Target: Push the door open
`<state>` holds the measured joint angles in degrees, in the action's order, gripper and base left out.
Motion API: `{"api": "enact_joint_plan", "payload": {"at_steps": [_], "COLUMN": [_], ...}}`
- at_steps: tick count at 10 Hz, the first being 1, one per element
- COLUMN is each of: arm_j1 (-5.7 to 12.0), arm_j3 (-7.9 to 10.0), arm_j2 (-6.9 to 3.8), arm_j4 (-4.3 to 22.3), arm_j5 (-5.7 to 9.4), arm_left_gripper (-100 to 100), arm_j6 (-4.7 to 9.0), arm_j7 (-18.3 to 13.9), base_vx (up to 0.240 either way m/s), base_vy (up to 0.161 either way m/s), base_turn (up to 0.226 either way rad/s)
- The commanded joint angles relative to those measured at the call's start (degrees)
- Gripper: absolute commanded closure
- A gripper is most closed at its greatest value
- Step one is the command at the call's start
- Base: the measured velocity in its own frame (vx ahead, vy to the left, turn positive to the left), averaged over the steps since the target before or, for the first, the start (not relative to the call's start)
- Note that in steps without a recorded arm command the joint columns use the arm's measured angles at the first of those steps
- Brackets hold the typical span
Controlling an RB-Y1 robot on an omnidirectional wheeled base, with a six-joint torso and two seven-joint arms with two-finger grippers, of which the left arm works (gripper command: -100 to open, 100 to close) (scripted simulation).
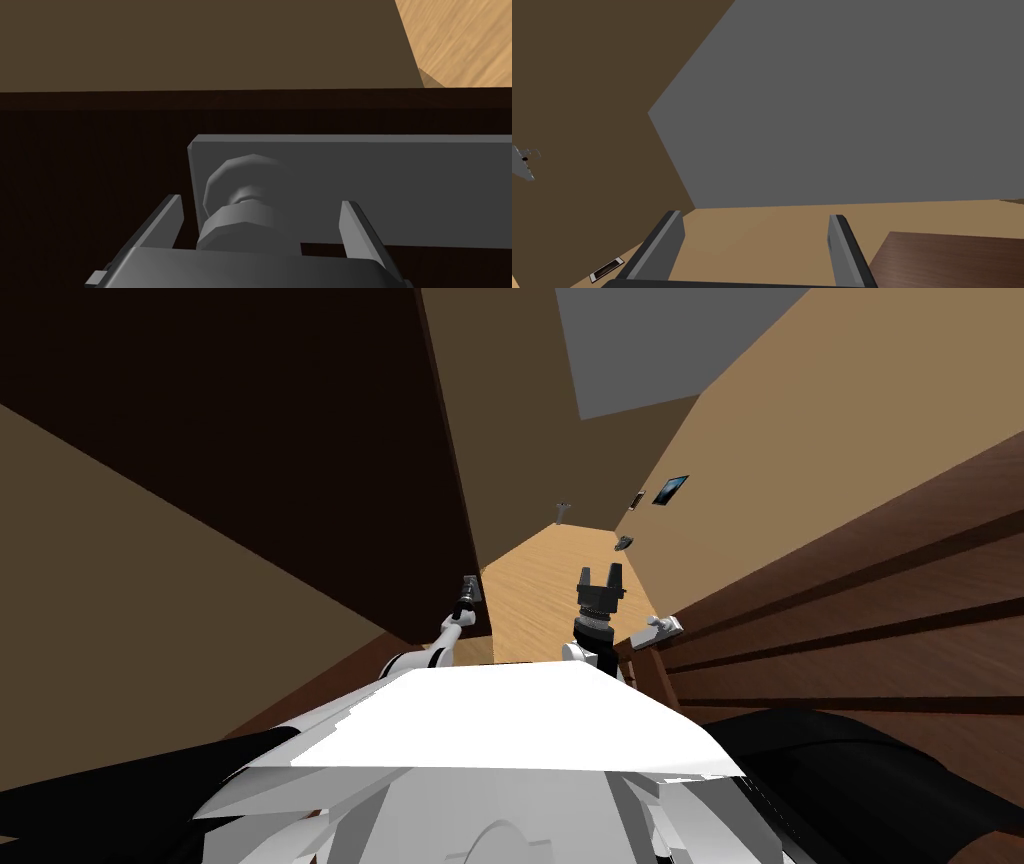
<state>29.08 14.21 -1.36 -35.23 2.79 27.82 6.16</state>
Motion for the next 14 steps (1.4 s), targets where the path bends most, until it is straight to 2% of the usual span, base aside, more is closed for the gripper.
{"api": "enact_joint_plan", "payload": {"at_steps": [1,6,7,10,14], "arm_j1": [0.01,0.01,-0.20,-0.30,-0.47], "arm_j3": [-0.01,-0.01,0.66,2.14,4.48], "arm_j2": [-0.09,-0.09,-0.77,-1.84,-2.72], "arm_j4": [0.07,0.07,0.18,0.09,-0.06], "arm_j5": [0.00,0.00,0.24,0.82,1.72], "arm_left_gripper": [100,100,100,100,100], "arm_j6": [0.04,0.04,-0.08,-0.09,-0.11], "arm_j7": [-0.04,-0.04,0.23,0.69,1.42], "base_vx": [-0.007,-0.021,0.082,0.176,0.209], "base_vy": [0.000,0.000,-0.052,-0.092,-0.091], "base_turn": [0.008,-0.002,0.026,0.057,0.053]}}
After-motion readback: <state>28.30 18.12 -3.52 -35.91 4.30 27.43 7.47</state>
